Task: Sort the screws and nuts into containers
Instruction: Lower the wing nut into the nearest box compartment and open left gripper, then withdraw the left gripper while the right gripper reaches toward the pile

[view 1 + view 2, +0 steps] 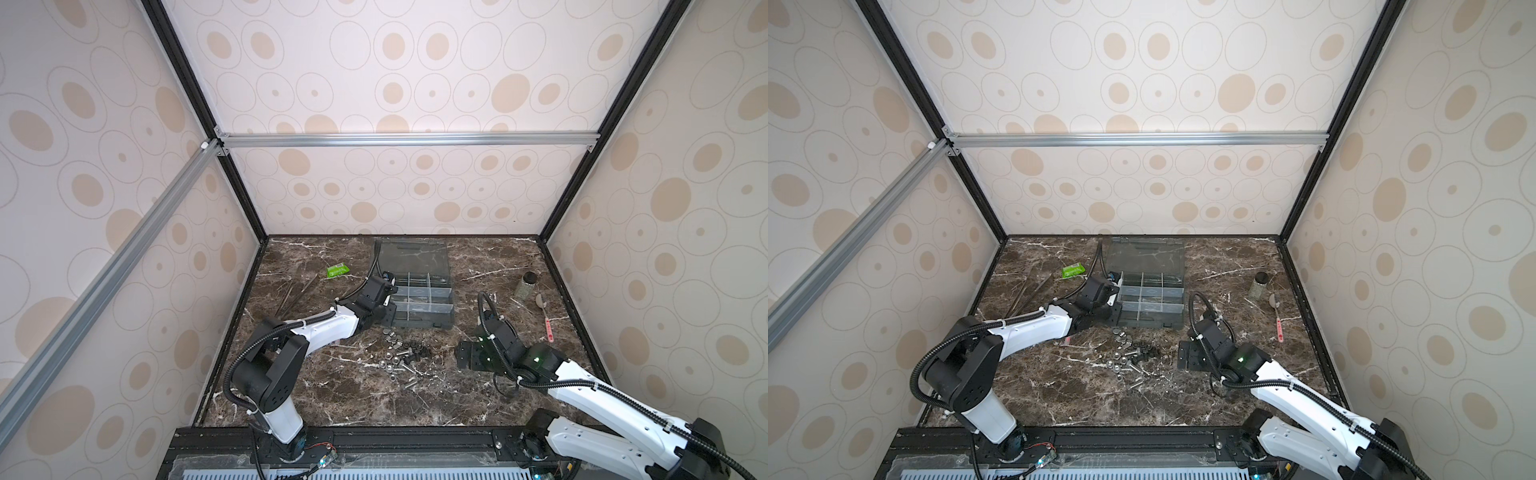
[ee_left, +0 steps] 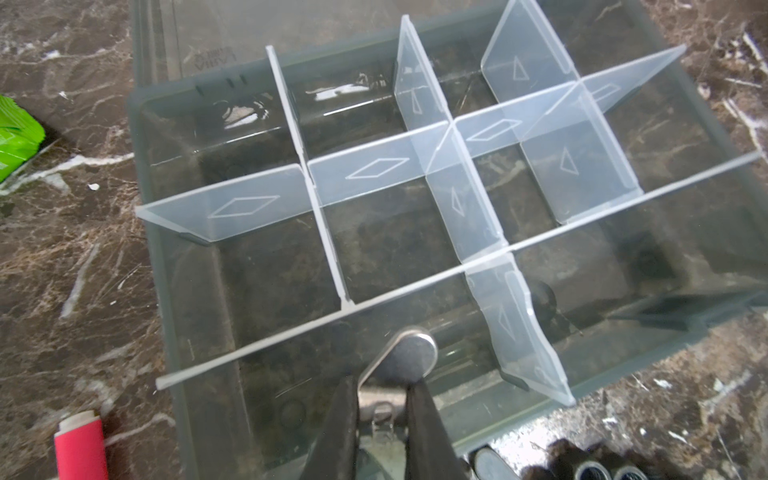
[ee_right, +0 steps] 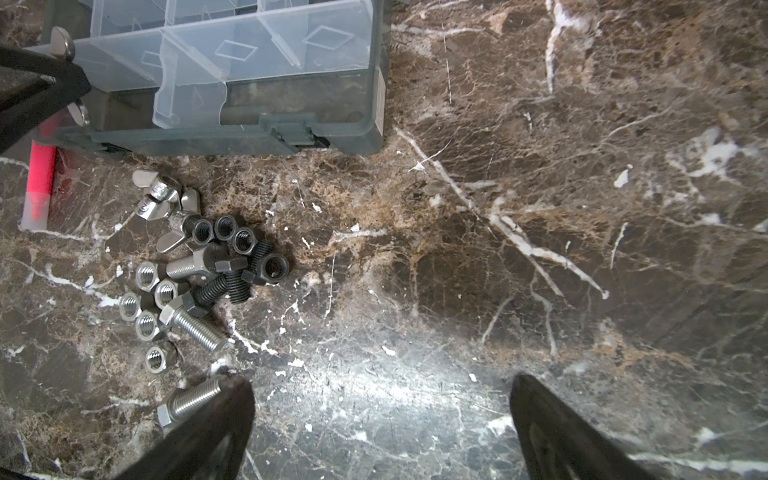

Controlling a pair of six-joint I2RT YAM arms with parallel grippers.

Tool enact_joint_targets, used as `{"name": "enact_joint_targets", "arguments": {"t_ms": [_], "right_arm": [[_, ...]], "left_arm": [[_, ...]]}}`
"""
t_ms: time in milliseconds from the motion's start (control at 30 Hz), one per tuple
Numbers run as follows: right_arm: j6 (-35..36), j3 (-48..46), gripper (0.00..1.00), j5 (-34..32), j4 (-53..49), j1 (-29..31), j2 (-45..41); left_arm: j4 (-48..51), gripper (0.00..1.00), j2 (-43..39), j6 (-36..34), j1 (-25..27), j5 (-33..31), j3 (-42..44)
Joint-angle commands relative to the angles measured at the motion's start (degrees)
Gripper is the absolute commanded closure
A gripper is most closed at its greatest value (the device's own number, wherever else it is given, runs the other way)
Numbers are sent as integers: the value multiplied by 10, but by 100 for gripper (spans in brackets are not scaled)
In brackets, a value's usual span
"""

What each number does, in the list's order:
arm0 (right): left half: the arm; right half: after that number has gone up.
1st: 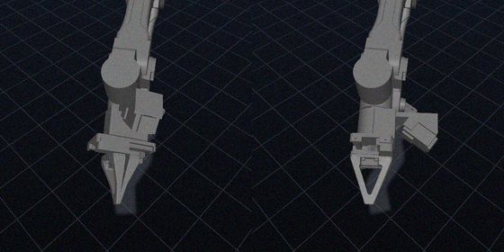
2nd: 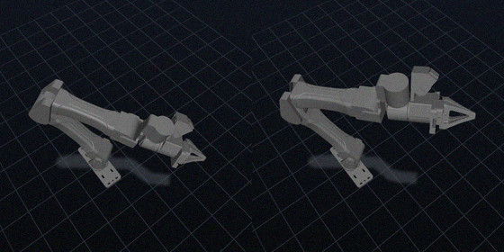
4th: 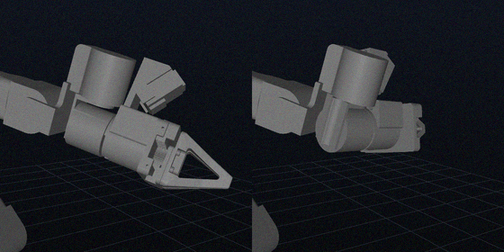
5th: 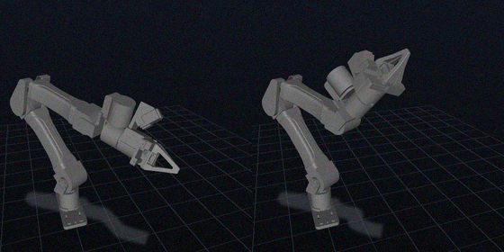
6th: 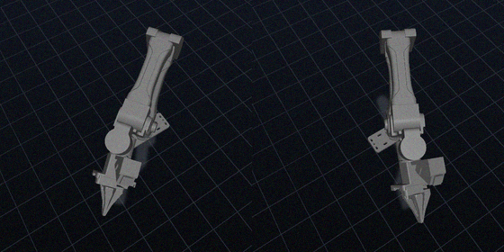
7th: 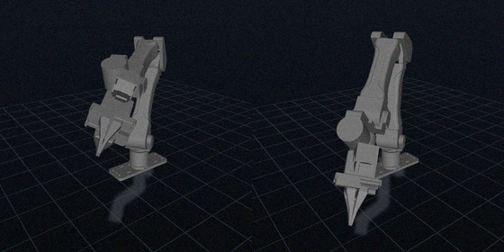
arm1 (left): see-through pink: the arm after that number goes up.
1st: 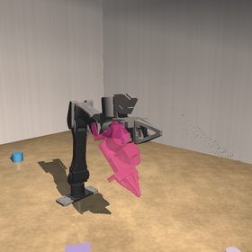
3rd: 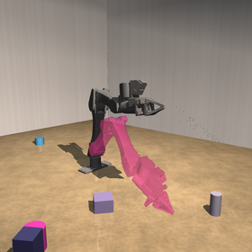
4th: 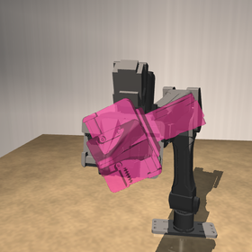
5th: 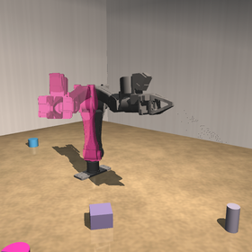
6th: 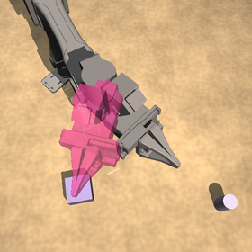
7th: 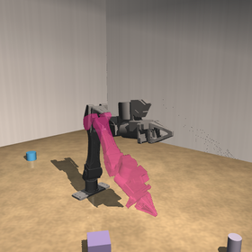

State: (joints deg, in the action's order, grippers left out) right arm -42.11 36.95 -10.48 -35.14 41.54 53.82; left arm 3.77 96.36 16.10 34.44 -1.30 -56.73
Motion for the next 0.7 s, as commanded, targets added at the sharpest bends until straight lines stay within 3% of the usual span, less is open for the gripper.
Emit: {"name": "enact_joint_targets", "arguments": {"t_ms": [0,233,667], "right_arm": [[2,-1,0,1,-6,6,7],[9,14,0,5,-13,5,19],[22,28,0,13,-6,5,42]], "left_arm": [[-15,78,4,15,-4,5,-18],[-24,66,0,27,-6,9,-5],[-66,62,-55,54,-24,21,41]]}}
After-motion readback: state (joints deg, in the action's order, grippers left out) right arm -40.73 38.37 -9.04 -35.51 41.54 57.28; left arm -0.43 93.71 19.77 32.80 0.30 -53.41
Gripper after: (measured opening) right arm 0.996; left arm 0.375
